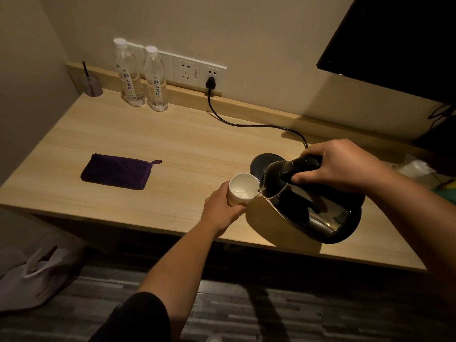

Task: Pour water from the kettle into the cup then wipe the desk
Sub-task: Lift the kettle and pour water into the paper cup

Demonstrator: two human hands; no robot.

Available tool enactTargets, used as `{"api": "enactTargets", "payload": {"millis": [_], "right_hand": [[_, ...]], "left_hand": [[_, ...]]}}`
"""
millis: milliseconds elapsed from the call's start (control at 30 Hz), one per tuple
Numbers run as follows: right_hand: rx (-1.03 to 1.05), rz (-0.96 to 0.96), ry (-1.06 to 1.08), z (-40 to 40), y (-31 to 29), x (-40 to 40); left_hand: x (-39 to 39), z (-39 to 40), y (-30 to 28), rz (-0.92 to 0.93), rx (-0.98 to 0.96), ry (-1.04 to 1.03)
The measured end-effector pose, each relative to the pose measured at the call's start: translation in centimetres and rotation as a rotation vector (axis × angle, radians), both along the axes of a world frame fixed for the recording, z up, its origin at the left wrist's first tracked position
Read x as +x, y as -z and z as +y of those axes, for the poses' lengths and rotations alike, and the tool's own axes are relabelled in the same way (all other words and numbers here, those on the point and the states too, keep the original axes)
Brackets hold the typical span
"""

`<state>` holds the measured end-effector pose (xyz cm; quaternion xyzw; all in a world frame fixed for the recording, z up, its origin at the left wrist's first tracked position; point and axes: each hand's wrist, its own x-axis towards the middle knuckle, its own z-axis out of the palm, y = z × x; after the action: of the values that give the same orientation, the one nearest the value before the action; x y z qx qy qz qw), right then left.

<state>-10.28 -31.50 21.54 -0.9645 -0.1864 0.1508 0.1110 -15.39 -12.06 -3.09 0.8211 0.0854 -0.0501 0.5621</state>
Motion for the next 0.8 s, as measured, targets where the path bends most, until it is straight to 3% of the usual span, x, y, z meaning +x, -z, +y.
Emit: {"api": "enactTargets", "payload": {"millis": [800], "right_hand": [[-0.062,-0.015,-0.010,0.34,-0.38,0.24]], "left_hand": [[-0.07,0.10,0.00,-0.016,-0.009,-0.004]]}}
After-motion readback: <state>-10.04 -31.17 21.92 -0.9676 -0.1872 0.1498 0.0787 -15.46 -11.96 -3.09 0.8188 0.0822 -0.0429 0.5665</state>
